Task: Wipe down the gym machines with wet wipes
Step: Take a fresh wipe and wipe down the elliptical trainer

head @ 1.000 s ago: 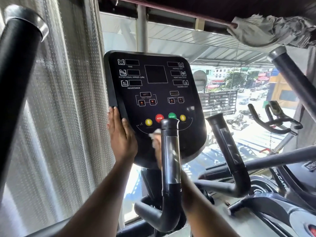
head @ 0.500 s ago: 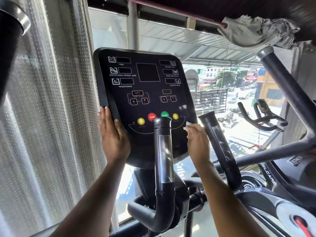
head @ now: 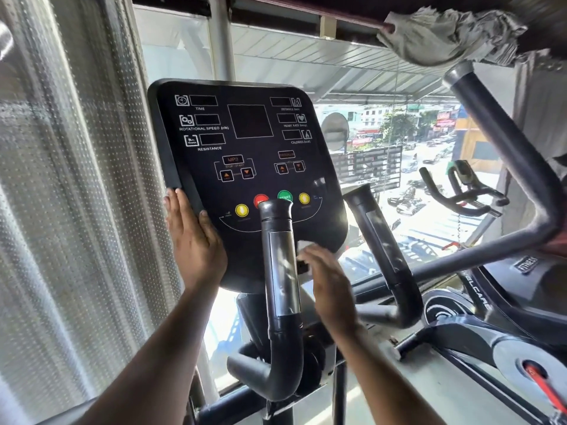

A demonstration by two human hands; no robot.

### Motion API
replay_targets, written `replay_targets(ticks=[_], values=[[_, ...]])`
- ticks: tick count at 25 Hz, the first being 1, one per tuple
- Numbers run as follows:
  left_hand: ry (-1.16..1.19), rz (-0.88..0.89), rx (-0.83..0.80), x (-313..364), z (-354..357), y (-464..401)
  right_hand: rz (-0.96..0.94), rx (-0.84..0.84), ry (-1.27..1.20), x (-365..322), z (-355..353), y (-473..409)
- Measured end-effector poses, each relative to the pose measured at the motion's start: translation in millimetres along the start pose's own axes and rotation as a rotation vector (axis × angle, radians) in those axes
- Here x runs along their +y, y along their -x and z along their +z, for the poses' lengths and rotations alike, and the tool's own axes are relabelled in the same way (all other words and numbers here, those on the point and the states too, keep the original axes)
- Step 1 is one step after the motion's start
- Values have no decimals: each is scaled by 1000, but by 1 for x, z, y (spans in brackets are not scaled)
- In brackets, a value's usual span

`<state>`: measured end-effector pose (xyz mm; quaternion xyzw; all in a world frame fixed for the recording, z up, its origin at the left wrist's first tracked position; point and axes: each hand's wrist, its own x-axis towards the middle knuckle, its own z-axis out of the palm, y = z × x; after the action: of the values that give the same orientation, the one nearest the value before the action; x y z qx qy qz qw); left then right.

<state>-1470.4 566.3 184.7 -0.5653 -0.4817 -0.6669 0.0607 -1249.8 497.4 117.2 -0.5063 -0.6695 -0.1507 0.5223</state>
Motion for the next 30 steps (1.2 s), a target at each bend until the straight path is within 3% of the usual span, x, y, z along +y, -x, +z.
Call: replay_targets(ticks=[1,3,5,10,12,15,20,23,25,28,30], values=[[-23,26,0,0,0,0,-10,50,66,29,5,-4],[-47,77,-7,-2,1,0,147,118,52,53,6,-15],[-49,83,-11,-2,1,1,200,179,8,37,3,-13],[-87,123,-19,-3,1,2,10,64,-330,-63,12,33],[-87,141,-25,-4,1,2,4,-69,-364,-55,20,35],[-70,133,-32,-5,0,2,-11,75,-256,4,27,20],[-61,117,-15,-3,1,4,386,508,-352,54,33,-35],[-44,111,-17,-5,1,5,710,597,-631,52,48,-55],[-33,119,-8,-6,2,6,859,546,-783,59,43,-68],[-39,115,10,-5,2,5,902,474,-773,68,33,-74],[-50,114,7,-4,1,5,757,539,-702,52,32,-53]])
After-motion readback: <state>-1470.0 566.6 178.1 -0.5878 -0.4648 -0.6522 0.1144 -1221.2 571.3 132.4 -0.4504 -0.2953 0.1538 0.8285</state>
